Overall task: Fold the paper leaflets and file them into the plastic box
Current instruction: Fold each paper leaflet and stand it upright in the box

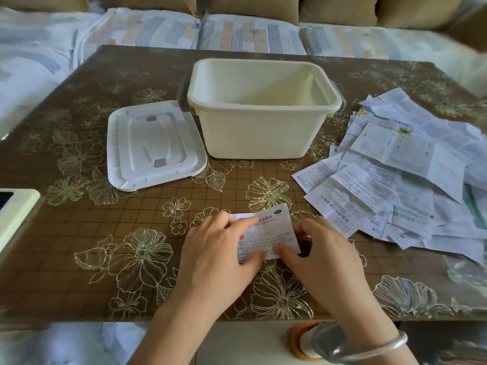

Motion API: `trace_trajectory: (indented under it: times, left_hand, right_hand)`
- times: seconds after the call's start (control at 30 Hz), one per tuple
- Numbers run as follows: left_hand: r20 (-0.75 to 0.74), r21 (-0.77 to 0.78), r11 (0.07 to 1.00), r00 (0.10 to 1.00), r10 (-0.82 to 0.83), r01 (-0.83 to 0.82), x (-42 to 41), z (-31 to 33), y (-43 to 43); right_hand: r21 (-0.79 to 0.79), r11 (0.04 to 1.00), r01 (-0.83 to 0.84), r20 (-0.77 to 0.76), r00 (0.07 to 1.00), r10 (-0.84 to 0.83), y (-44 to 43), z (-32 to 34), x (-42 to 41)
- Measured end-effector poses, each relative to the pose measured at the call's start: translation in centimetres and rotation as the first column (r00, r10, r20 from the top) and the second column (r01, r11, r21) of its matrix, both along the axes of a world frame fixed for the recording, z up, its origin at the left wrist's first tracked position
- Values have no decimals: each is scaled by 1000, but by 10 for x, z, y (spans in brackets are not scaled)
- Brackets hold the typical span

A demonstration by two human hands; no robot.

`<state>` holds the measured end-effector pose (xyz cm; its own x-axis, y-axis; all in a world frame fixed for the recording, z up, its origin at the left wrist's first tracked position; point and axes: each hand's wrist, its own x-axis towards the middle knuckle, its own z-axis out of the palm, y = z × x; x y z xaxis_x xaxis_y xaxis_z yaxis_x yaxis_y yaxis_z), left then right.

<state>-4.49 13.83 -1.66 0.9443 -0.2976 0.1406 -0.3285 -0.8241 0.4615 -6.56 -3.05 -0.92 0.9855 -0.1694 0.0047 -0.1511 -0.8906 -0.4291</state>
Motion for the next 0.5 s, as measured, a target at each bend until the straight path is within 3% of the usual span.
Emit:
trace_trajectory:
  times: [0.17,0.3,0.5]
  left_hand:
    - [-53,61,998,998,13,-10,4,2,0]
    - [-65,122,992,998,16,-8,4,5,0]
    - [-46,8,999,998,47,-47,5,-4,1]
  right_hand:
    - [228,961,-155,245,965,97,-2,-10,-6]
    - [370,873,-318,330,923,196,3,-14,-8]
    - [233,888,-397,412,867,280,6,-26,-3]
